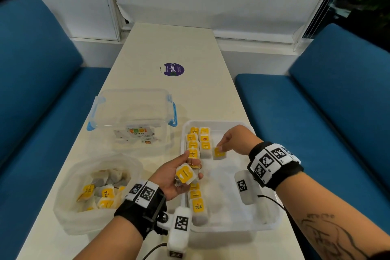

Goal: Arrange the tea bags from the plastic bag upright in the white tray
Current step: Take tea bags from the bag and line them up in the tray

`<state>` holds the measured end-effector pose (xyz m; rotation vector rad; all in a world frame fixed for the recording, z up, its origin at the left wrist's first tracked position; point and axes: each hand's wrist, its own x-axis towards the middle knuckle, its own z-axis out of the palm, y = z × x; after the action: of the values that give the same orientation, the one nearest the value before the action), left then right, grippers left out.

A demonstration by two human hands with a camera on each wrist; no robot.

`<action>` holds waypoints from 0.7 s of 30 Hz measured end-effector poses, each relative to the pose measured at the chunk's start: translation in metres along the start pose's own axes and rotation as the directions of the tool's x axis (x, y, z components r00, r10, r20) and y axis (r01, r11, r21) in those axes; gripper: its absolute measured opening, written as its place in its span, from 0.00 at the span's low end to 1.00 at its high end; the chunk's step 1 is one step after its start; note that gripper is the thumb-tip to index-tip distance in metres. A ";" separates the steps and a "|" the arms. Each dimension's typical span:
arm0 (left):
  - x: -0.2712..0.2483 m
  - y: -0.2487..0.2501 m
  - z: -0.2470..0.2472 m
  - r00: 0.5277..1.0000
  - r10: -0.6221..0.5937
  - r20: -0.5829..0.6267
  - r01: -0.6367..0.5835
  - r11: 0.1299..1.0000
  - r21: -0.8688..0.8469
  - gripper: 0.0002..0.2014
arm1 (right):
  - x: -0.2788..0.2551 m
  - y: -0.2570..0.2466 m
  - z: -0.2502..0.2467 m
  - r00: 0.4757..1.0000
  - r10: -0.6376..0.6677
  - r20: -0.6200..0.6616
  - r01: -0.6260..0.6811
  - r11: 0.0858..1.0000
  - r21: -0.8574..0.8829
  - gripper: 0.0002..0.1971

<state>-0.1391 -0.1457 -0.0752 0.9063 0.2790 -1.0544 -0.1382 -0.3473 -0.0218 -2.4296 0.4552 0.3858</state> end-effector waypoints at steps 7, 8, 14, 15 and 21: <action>0.002 0.002 0.000 1.000 0.012 -0.009 -0.012 1.000 0.017 0.21 | 0.006 -0.007 -0.002 0.999 0.038 0.008 -0.036 0.983 -0.178 0.13; 0.002 0.003 0.000 1.000 0.016 -0.011 -0.016 1.000 0.018 0.21 | 0.006 -0.007 -0.002 0.999 0.040 0.029 -0.036 0.990 -0.138 0.15; 0.003 0.004 -0.002 0.999 0.027 -0.034 -0.026 0.999 0.024 0.24 | 0.007 0.001 0.003 0.994 0.026 0.107 -0.033 0.998 0.060 0.08; 0.003 0.003 -0.003 0.999 0.027 -0.036 -0.026 0.999 0.024 0.25 | 0.009 0.003 0.005 0.995 0.027 0.099 -0.030 0.999 0.030 0.06; 0.002 0.006 -0.004 0.999 0.028 -0.026 -0.027 0.999 0.020 0.25 | 0.019 0.012 0.014 0.980 0.074 0.184 -0.064 0.996 -0.063 0.04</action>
<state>-0.1319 -0.1426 -0.0761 0.9398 0.2779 -1.0218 -0.1286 -0.3515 -0.0458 -2.4080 0.4521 0.6582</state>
